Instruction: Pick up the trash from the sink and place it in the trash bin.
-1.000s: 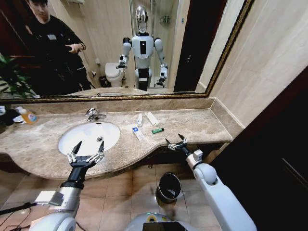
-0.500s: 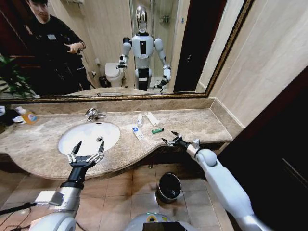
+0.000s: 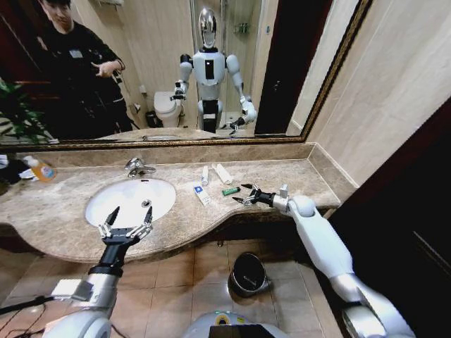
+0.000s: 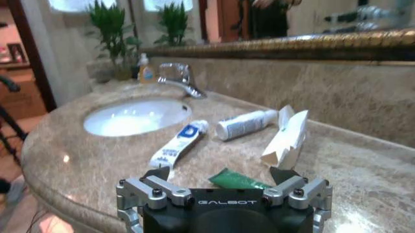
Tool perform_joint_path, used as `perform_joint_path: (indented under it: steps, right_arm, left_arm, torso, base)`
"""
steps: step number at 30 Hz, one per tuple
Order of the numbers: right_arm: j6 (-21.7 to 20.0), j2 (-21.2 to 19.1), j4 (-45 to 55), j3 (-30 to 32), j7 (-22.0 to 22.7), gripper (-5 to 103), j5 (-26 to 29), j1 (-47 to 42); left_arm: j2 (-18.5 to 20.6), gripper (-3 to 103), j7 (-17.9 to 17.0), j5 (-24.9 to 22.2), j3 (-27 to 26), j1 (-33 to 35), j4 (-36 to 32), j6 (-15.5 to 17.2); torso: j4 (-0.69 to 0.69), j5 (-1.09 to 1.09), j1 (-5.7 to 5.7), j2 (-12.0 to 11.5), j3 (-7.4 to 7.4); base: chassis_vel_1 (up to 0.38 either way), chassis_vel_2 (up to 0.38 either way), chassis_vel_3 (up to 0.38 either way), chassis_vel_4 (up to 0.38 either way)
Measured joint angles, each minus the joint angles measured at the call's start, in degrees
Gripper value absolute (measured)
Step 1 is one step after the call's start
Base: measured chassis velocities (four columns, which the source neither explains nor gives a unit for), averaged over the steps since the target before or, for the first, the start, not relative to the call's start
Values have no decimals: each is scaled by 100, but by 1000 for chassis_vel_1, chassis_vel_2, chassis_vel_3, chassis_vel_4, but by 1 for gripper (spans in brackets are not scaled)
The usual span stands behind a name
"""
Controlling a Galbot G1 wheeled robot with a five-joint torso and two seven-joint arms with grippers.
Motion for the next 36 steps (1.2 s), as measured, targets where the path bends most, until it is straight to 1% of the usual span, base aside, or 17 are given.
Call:
perform_joint_path:
  steps: [8, 16, 19, 21, 22, 23, 24, 26, 28, 33, 34, 36]
  right_arm:
    - [170, 64, -607, -278, -59, 100, -215, 475]
    - [353, 118, -894, -336, -20, 100, -254, 601]
    - [405, 162, -958, -348, 105, 100, -248, 601]
    - [438, 189, -963, -385, 333, 100, -167, 571]
    - [446, 195, -960, -399, 427, 103, -118, 552]
    - [446, 195, -960, -399, 427, 103, -118, 552]
    - [463, 200, -942, -408, 536, 100, -70, 530]
    - [481, 193, -916, -414, 593, 93, -47, 507]
    - [484, 183, -903, -418, 602, 93, -43, 495]
    - [491, 151, -863, -437, 610, 66, -49, 445]
    - [491, 151, -863, -437, 610, 66, -49, 445]
    - [491, 146, -857, -460, 610, 56, -57, 442]
  left_arm:
    - [0, 100, 0, 0, 0, 0, 0, 0]
    - [0, 100, 0, 0, 0, 0, 0, 0]
    - [0, 100, 0, 0, 0, 0, 0, 0]
    - [0, 100, 0, 0, 0, 0, 0, 0]
    - [0, 100, 0, 0, 0, 0, 0, 0]
    - [0, 100, 0, 0, 0, 0, 0, 0]
    - [0, 100, 0, 0, 0, 0, 0, 0]
    - [0, 100, 0, 0, 0, 0, 0, 0]
    - [0, 100, 0, 0, 0, 0, 0, 0]
    - [0, 100, 0, 0, 0, 0, 0, 0]
    - [0, 100, 0, 0, 0, 0, 0, 0]
    - [0, 100, 0, 0, 0, 0, 0, 0]
  torso:
    - [0, -1, 0, 0, 0]
    - [0, 0, 0, 0, 0]
    - [0, 0, 0, 0, 0]
    - [0, 0, 0, 0, 0]
    - [0, 1, 0, 0, 0]
    - [0, 1, 0, 0, 0]
    - [0, 1, 0, 0, 0]
    - [0, 0, 0, 1, 0]
    - [0, 0, 0, 1, 0]
    - [0, 0, 0, 1, 0]
    - [0, 0, 0, 1, 0]
    - [0, 0, 0, 1, 0]
  base:
    - [0, 0, 0, 0]
    - [0, 0, 0, 0]
    - [0, 0, 0, 0]
    - [0, 0, 0, 0]
    - [0, 0, 0, 0]
    - [0, 0, 0, 0]
    - [0, 0, 0, 0]
    - [0, 0, 0, 0]
    - [0, 0, 0, 0]
    - [0, 0, 0, 0]
    - [0, 0, 0, 0]
    - [0, 0, 0, 0]
